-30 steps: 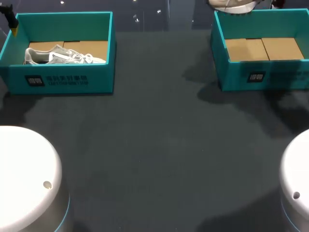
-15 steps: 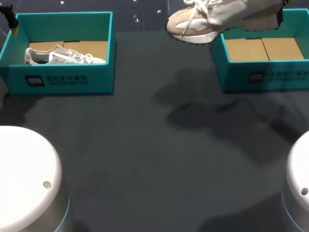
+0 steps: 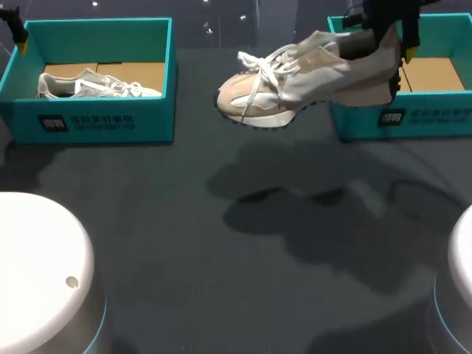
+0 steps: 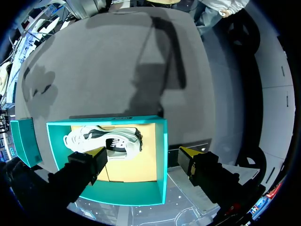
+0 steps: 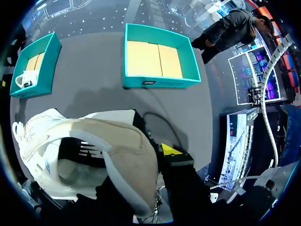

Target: Take the shoe out of the shoebox, open the shoe tongue, remove and reinsert the insole, then place the shoe into the shoebox

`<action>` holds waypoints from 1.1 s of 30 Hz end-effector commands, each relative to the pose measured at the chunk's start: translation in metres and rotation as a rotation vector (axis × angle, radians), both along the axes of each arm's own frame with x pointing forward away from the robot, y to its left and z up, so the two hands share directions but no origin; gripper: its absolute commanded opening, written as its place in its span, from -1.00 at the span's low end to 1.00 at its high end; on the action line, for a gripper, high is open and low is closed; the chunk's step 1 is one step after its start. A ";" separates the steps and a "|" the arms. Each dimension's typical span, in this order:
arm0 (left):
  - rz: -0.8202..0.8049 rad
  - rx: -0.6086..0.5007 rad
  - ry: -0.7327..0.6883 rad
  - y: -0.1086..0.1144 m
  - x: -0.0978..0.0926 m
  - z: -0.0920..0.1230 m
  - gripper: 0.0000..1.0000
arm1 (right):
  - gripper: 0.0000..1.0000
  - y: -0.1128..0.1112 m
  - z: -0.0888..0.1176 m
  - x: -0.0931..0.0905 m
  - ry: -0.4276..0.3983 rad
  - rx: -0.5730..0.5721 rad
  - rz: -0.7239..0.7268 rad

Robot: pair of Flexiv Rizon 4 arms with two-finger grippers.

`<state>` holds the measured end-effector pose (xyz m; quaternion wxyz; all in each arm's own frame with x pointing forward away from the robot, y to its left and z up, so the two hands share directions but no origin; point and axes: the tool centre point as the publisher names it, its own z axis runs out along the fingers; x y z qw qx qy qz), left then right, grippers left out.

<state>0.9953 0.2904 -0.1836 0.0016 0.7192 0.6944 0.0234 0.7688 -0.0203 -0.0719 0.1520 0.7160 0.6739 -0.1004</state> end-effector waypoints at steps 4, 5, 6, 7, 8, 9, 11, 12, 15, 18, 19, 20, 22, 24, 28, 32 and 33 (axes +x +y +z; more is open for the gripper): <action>-0.001 0.002 0.001 0.000 0.001 0.000 1.00 | -1.00 0.019 -0.044 -0.035 -0.023 0.027 0.032; -0.001 0.002 0.001 0.000 0.001 0.000 1.00 | -1.00 0.022 -0.050 -0.039 -0.020 0.031 0.040; -0.001 0.002 0.001 0.000 0.001 0.000 1.00 | -1.00 0.025 -0.056 -0.043 -0.018 0.036 0.051; -0.001 0.002 0.001 0.000 0.001 0.000 1.00 | -1.00 0.028 -0.061 -0.046 -0.014 0.042 0.058; -0.001 0.002 0.001 0.000 0.001 0.000 1.00 | -1.00 0.031 -0.067 -0.048 -0.011 0.046 0.065; -0.001 0.002 0.001 0.000 0.001 0.000 1.00 | -1.00 0.036 -0.073 -0.052 -0.004 0.045 0.068; -0.001 0.002 0.001 0.000 0.001 0.000 1.00 | -1.00 0.042 -0.084 -0.058 0.001 0.044 0.079; -0.001 0.002 0.001 0.000 0.001 0.000 1.00 | -1.00 0.044 -0.089 -0.060 0.002 0.047 0.081; -0.001 0.002 0.001 0.000 0.001 0.000 1.00 | -1.00 0.049 -0.102 -0.066 0.002 0.057 0.096; -0.001 0.002 0.001 0.000 0.001 0.000 1.00 | -1.00 0.056 -0.115 -0.070 0.003 0.046 0.103; -0.001 0.002 0.001 0.000 0.001 0.000 1.00 | -1.00 0.058 -0.120 -0.070 -0.001 0.042 0.109; -0.001 0.002 0.001 0.000 0.001 0.000 1.00 | -1.00 0.060 -0.124 -0.071 -0.003 0.041 0.110; -0.001 0.002 0.001 0.000 0.001 0.000 1.00 | -1.00 0.063 -0.135 -0.073 0.002 0.041 0.106; -0.001 0.002 0.001 0.000 0.001 0.000 1.00 | -1.00 0.067 -0.147 -0.076 -0.001 0.055 0.092; -0.001 0.002 0.001 0.000 0.001 0.000 1.00 | -1.00 0.070 -0.171 -0.080 -0.012 0.077 0.077; -0.001 0.002 0.001 0.000 0.001 0.000 1.00 | -1.00 0.073 -0.190 -0.082 -0.013 0.087 0.062; -0.001 0.002 0.001 0.000 0.001 0.000 1.00 | -1.00 0.074 -0.195 -0.082 -0.011 0.091 0.058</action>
